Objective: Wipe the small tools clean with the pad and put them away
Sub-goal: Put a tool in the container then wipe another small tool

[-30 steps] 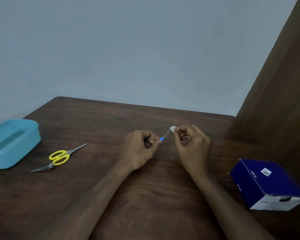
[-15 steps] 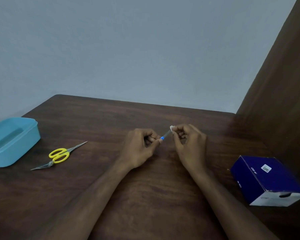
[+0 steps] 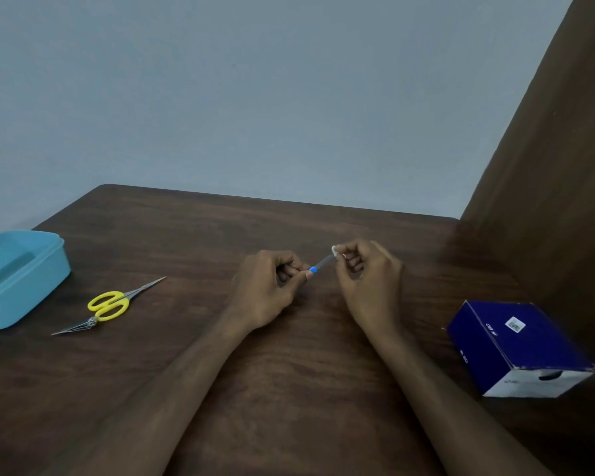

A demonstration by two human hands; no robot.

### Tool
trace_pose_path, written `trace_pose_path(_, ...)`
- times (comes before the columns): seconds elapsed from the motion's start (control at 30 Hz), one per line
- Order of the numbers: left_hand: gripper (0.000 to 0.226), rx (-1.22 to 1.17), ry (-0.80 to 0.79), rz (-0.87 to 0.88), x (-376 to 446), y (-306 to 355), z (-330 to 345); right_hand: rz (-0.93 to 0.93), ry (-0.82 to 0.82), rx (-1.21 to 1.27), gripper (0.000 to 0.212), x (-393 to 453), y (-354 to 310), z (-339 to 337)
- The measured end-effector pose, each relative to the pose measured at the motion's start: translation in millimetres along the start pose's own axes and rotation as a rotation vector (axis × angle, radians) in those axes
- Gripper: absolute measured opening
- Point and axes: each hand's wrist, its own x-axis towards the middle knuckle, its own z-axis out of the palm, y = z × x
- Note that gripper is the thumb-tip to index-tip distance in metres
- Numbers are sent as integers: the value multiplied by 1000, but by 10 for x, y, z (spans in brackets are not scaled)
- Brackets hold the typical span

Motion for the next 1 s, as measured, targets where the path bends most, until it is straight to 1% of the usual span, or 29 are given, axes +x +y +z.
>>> trace_pose_path(0.1,5,25,-16,-21,0,5,-1,76,-12,-20,14,3,36,4)
trace_pose_path(0.17,5,6,8,-34,1,5,-1,135,-15,-46,17,5,51,2)
trace_pose_path(0.23,6,-24,38,-51,6,-2,2,155,26,-61,17,17,27,-27)
trace_pose_path(0.33,7,-18,39,-55,9,-3,7,38,96,-36,12,21,-43,-85)
trace_pose_path(0.4,7,-4,14,-36,4,-5,7,-29,66,-20,11,5,-53,-73)
trace_pose_path(0.47,8,14,-6,-16,3,-9,6,-10,9,-35,12,-8,-2,-19)
trace_pose_path(0.53,7,7,6,-22,3,-1,-1,56,-27,-58,14,-7,61,26)
trace_pose_path(0.6,7,0,22,-31,-2,20,-10,114,-24,-60,14,3,67,23)
trace_pose_path(0.63,7,7,25,-36,-7,32,-11,126,3,-56,14,13,49,3)
trace_pose_path(0.7,7,18,39,-48,-13,45,-9,83,80,-45,13,18,-19,-54)
trace_pose_path(0.77,9,16,46,-52,-9,42,-9,-12,108,-27,10,5,-71,-78)
trace_pose_path(0.87,11,33,21,-28,-8,28,-14,-61,5,-8,10,-17,-44,-13)
trace_pose_path(0.93,9,56,8,-30,-6,23,-18,-26,-51,-30,12,-27,8,39)
trace_pose_path(1.0,8,46,25,-57,-6,24,-23,15,-72,-52,12,-24,57,49)
